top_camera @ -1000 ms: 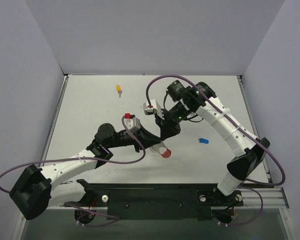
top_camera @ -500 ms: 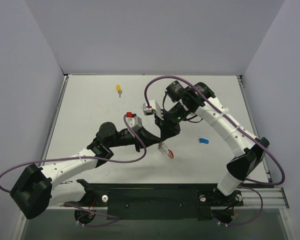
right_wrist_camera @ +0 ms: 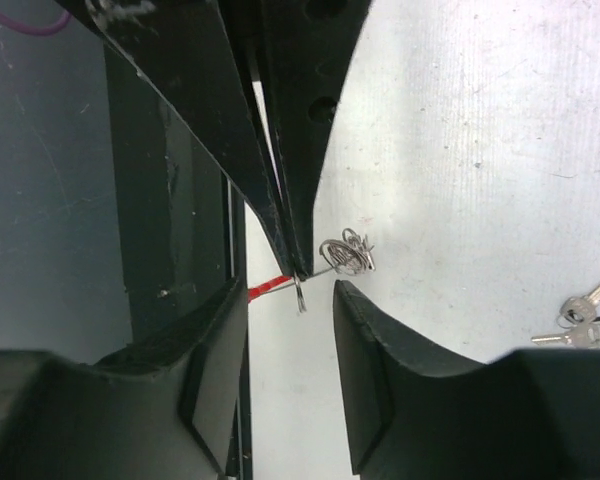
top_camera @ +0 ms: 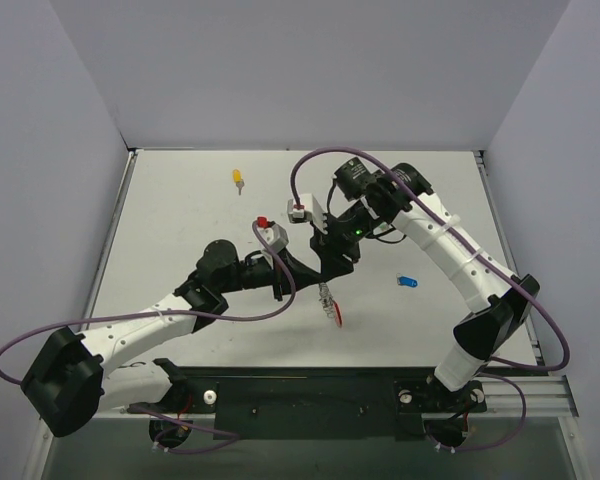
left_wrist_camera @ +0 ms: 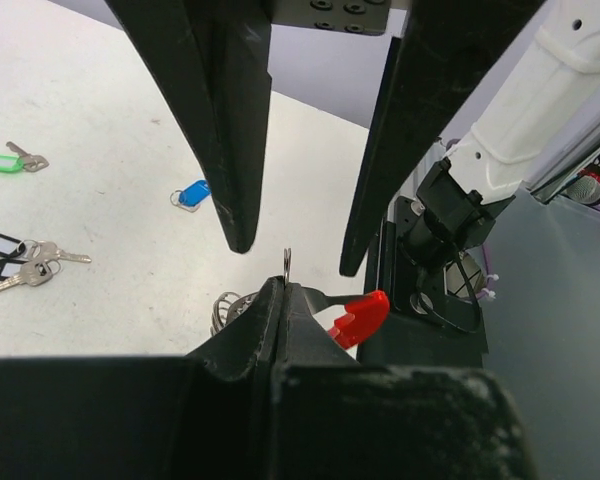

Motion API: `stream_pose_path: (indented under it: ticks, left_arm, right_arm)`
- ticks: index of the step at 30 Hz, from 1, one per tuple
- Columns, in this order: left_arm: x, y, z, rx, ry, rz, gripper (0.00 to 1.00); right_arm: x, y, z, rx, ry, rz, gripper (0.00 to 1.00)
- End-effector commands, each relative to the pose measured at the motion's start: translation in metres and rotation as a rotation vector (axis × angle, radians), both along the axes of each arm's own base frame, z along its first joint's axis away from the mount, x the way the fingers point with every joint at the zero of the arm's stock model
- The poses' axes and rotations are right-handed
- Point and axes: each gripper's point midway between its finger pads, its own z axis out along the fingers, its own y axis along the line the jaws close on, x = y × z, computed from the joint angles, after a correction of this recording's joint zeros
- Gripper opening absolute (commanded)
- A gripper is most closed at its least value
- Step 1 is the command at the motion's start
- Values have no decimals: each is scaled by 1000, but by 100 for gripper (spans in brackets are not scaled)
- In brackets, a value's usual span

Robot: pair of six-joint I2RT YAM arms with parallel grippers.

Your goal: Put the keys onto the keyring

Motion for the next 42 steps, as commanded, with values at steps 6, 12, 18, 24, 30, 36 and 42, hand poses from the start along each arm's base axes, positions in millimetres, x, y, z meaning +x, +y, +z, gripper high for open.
stream_pose_path:
  ticks: [6, 12, 18, 24, 30, 36, 42]
  left_arm:
    - [5, 14, 47, -212, -80, 118, 0]
    - [-11, 15, 54, -325, -161, 93, 0]
    - [-10, 13, 51, -340, -200, 110, 0]
    - [-8, 13, 53, -356, -215, 143, 0]
    - [-4, 14, 53, -358, -220, 170, 0]
    - [-1, 17, 53, -356, -222, 196, 0]
    - [-1, 18, 53, -358, -224, 203, 0]
  right_arm:
    - [-2, -10, 11, 156, 43, 57, 44]
    - [-16, -27, 19, 343, 13, 260, 47]
    - [-31, -25, 25, 407, 34, 385, 52]
    - [-40, -23, 23, 410, 61, 394, 42]
    - [-47, -20, 22, 381, 80, 412, 20]
    - [-48, -18, 21, 368, 84, 414, 16]
    - [-47, -17, 21, 361, 93, 401, 0]
